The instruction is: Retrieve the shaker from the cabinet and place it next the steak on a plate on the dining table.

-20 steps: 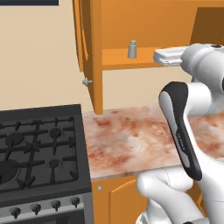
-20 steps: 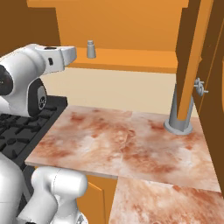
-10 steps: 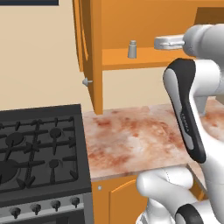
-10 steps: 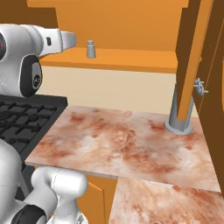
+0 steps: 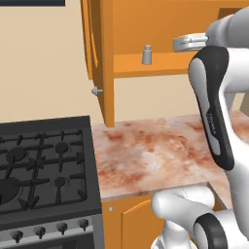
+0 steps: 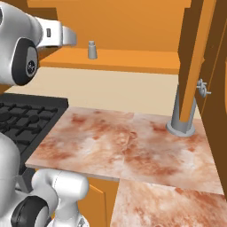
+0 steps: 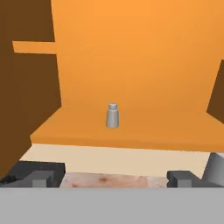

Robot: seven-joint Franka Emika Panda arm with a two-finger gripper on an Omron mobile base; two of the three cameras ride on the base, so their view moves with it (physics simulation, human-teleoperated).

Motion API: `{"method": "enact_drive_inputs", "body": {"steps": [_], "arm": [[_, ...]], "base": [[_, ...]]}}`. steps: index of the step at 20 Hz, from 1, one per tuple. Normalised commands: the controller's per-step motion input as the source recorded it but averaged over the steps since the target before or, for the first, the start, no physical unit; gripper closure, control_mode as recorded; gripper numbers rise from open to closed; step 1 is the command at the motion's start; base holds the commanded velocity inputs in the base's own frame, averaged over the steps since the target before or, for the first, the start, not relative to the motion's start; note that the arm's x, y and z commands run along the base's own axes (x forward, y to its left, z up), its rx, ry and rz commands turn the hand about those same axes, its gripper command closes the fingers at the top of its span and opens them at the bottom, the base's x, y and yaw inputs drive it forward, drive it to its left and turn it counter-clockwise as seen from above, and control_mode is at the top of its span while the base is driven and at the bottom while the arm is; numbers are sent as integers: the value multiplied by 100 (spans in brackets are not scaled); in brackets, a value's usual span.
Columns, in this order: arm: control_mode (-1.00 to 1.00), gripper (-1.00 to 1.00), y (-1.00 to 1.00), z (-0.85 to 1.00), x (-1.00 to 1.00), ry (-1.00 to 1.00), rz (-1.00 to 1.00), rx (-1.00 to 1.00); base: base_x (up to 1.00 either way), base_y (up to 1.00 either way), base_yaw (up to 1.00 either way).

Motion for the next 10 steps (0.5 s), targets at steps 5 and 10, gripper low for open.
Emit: {"method": "enact_drive_inputs", "body": {"steps": [5,10], "arm": [[-100,-100,0,-38,1,-13,4,5],[-100,-100,0,-18,21,-14,3,0]], "base": [[0,0,0],[0,0,0]]}}
